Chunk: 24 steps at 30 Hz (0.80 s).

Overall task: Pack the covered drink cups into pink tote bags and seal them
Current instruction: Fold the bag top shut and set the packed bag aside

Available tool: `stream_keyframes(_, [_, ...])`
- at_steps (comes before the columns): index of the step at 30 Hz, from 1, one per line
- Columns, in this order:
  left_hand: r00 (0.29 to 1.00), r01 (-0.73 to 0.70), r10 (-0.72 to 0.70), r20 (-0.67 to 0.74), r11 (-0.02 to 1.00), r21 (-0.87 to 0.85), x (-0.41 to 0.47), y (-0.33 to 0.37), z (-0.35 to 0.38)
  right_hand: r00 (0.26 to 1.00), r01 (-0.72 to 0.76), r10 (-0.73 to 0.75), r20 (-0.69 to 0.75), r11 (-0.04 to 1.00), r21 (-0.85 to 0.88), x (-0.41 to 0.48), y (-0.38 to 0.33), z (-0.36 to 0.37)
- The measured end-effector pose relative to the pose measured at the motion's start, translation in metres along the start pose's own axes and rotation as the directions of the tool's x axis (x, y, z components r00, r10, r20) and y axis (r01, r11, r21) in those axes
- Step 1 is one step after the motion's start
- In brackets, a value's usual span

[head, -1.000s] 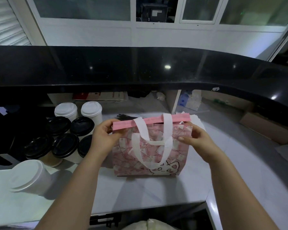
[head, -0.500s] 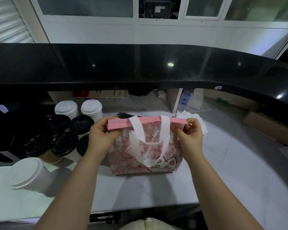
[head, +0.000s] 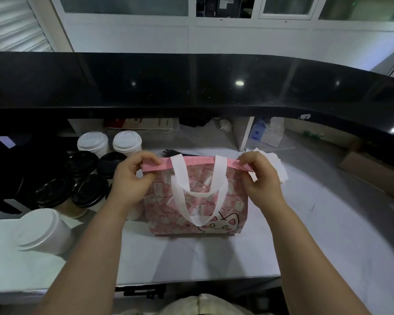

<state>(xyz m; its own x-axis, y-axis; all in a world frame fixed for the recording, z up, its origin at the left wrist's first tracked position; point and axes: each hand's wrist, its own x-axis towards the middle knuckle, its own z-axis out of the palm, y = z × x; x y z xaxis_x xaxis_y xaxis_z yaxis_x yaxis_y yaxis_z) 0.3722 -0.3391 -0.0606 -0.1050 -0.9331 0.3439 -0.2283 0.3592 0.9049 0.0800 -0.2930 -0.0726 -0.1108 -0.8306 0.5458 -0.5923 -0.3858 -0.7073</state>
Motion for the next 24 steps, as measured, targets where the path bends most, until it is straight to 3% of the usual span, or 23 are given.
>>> stream_keyframes(2, [0.999,-0.034,0.034,0.001,0.998,0.06,0.0,-0.001,-0.002,0.997,0.07,-0.07,0.024,0.997,-0.029,0.001,0.004,-0.002])
stream_keyframes(8, [0.994,-0.109,0.112,0.001,0.966,0.234,0.001,0.0,-0.013,0.992,0.079,-0.073,0.107,0.995,-0.058,0.003,0.007,-0.019])
stream_keyframes(12, [0.98,-0.198,0.198,0.023,0.949,0.247,-0.004,0.004,-0.015,0.994,-0.001,0.002,0.113,1.0,-0.012,0.002,-0.002,-0.026])
stream_keyframes(16, [0.995,-0.058,0.077,-0.065,0.965,0.254,-0.004,0.004,-0.002,0.972,-0.228,0.232,-0.039,0.969,0.098,0.0,-0.013,-0.008])
stream_keyframes(18, [0.999,0.002,0.013,-0.051,0.963,0.271,-0.003,0.005,-0.001,0.967,-0.246,0.249,-0.051,0.968,0.055,0.001,-0.012,-0.002])
stream_keyframes(24, [0.994,-0.012,0.055,-0.092,0.906,0.423,0.0,0.012,0.001,0.965,-0.255,0.249,-0.079,0.963,-0.086,0.011,-0.013,0.001])
